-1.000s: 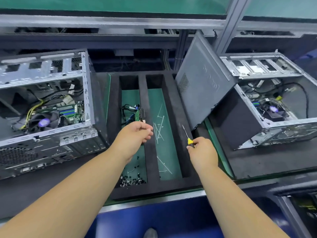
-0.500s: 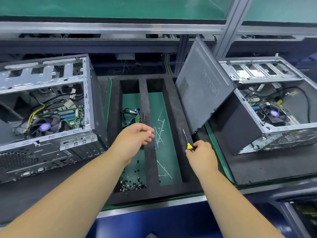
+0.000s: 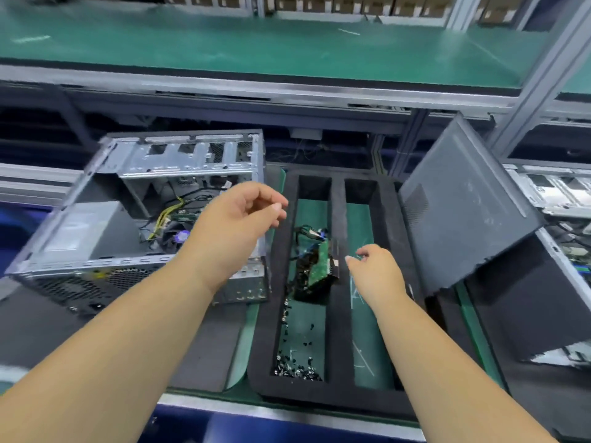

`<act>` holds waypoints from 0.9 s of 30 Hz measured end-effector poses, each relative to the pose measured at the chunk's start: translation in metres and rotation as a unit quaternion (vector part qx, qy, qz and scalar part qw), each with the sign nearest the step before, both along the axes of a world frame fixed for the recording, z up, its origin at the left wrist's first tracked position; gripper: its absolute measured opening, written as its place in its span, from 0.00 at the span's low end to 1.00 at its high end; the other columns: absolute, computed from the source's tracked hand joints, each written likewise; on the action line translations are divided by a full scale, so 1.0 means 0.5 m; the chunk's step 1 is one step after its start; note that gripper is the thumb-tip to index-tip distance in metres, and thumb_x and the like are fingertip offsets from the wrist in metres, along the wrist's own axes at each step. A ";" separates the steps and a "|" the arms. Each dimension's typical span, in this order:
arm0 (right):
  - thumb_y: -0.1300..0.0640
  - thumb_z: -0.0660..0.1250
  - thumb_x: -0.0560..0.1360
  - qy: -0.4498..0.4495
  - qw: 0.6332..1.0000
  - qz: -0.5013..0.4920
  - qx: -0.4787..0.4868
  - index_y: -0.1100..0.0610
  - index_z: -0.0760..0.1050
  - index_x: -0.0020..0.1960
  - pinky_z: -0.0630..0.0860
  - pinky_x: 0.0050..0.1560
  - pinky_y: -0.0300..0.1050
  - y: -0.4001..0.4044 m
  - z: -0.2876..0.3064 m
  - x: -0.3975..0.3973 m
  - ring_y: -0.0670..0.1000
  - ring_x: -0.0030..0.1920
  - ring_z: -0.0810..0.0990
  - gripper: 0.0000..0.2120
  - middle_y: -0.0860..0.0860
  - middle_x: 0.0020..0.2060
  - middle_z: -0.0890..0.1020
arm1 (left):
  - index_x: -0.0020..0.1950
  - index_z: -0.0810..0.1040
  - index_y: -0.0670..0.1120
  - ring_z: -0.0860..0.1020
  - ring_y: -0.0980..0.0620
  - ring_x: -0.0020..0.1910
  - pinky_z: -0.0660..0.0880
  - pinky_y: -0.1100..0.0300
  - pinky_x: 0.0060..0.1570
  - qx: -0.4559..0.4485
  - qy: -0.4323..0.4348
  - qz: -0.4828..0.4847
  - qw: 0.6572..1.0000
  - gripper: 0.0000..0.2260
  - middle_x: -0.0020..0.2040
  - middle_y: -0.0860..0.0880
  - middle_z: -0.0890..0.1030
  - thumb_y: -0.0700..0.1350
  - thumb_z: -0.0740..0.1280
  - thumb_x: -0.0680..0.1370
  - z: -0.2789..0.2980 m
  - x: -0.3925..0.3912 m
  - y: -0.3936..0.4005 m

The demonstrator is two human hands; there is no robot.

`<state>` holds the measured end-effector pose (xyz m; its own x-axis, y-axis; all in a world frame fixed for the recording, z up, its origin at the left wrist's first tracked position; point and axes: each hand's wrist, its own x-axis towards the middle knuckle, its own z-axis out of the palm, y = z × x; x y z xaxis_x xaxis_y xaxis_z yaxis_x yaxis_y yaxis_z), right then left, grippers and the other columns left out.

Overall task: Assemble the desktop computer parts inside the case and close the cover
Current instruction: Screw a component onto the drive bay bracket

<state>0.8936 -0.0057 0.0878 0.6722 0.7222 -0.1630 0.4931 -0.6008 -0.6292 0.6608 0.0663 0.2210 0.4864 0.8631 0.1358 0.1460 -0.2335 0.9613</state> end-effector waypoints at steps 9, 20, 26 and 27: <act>0.46 0.66 0.77 0.022 0.996 -0.003 -0.088 0.58 0.70 0.66 0.68 0.41 0.46 0.095 -0.033 -0.047 0.55 0.47 0.75 0.22 0.54 0.55 0.78 | 0.44 0.81 0.57 0.81 0.57 0.42 0.74 0.66 0.42 -0.008 0.018 0.057 0.998 0.10 0.43 0.52 0.85 0.42 0.66 0.79 -0.001 -0.108 0.072; 0.48 0.70 0.76 -0.043 0.987 -0.033 -0.152 0.61 0.69 0.57 0.68 0.36 0.46 0.145 -0.027 -0.087 0.57 0.42 0.75 0.20 0.53 0.41 0.76 | 0.45 0.82 0.55 0.78 0.52 0.37 0.75 0.53 0.32 -0.059 0.026 0.054 0.996 0.08 0.40 0.53 0.84 0.43 0.66 0.78 -0.013 -0.178 0.139; 0.49 0.69 0.75 -0.100 0.979 0.005 -0.180 0.57 0.70 0.43 0.68 0.34 0.44 0.166 0.015 -0.113 0.55 0.36 0.75 0.13 0.52 0.36 0.76 | 0.47 0.82 0.52 0.81 0.57 0.41 0.78 0.60 0.44 -0.048 0.042 0.043 0.997 0.08 0.43 0.53 0.85 0.42 0.66 0.79 -0.003 -0.189 0.181; 0.49 0.68 0.75 -0.111 0.978 -0.001 -0.176 0.57 0.69 0.40 0.66 0.31 0.43 0.164 0.026 -0.111 0.54 0.34 0.74 0.14 0.51 0.35 0.75 | 0.47 0.82 0.51 0.81 0.58 0.41 0.78 0.62 0.44 -0.054 0.037 0.040 0.997 0.08 0.43 0.52 0.85 0.41 0.66 0.79 0.000 -0.192 0.189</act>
